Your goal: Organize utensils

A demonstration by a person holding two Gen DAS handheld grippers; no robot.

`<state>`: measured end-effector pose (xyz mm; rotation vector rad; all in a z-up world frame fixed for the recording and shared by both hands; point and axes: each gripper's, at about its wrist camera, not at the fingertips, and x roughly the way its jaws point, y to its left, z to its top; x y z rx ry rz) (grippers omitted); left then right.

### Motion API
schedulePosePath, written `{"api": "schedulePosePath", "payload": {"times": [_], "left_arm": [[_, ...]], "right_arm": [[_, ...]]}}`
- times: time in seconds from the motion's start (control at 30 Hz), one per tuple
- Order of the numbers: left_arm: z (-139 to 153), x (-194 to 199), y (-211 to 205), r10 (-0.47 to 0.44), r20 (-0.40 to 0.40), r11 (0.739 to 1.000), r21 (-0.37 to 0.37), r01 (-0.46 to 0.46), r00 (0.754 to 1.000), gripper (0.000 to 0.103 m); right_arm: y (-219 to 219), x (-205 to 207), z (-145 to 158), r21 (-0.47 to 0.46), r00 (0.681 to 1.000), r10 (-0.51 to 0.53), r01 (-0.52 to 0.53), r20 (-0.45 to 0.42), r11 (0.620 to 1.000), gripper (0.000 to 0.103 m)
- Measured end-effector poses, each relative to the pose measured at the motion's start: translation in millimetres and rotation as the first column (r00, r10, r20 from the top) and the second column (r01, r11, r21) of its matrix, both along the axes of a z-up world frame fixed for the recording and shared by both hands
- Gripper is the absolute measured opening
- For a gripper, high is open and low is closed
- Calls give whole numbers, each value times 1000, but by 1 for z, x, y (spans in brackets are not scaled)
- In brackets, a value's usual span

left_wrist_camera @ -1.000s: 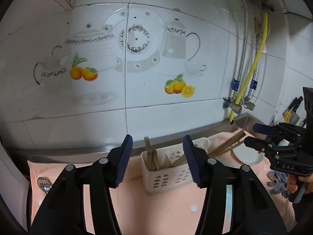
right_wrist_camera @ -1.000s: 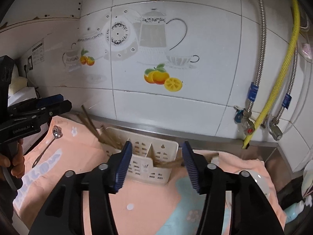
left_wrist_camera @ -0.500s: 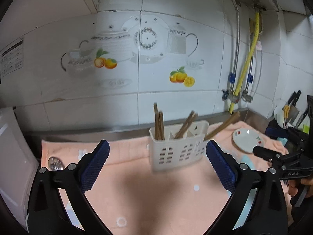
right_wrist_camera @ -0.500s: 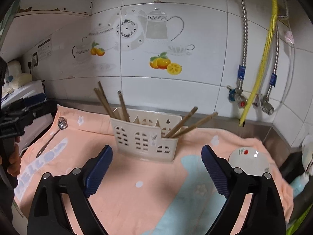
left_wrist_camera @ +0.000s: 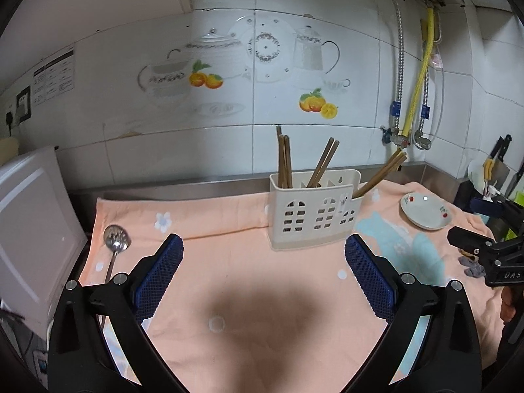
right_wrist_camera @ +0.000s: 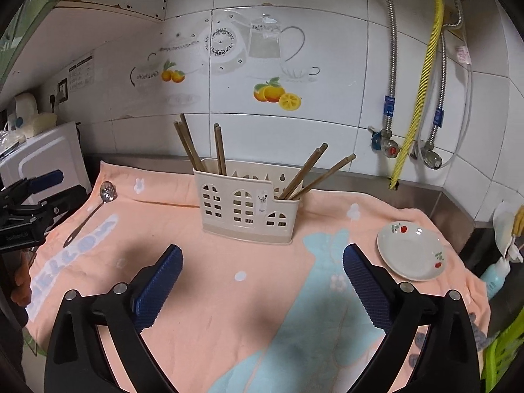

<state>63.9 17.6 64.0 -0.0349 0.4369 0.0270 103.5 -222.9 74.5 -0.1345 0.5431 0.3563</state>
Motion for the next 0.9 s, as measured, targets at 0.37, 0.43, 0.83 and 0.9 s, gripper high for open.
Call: {"api": "schedulePosePath", "payload": {"times": [0.37, 0.43, 0.83, 0.9], "left_arm": [[-8, -30, 1, 37, 14, 999, 23, -37, 999, 98], [-9, -34, -1, 31, 13, 999, 26, -32, 999, 98], [-16, -50, -8, 10, 18, 1000, 25, -10, 1000, 98], [-18, -52, -10, 4, 18, 1000, 27, -4, 1000, 98]], "right_arm": [[-7, -21, -6, 48, 1000, -15, 16, -11, 999, 96], [-7, -24, -8, 49, 1000, -18, 19, -11, 999, 96], [-5, -39, -17, 30, 1000, -17, 17, -7, 999, 96], [-7, -40, -18, 31, 1000, -18, 19, -11, 999, 96]]}}
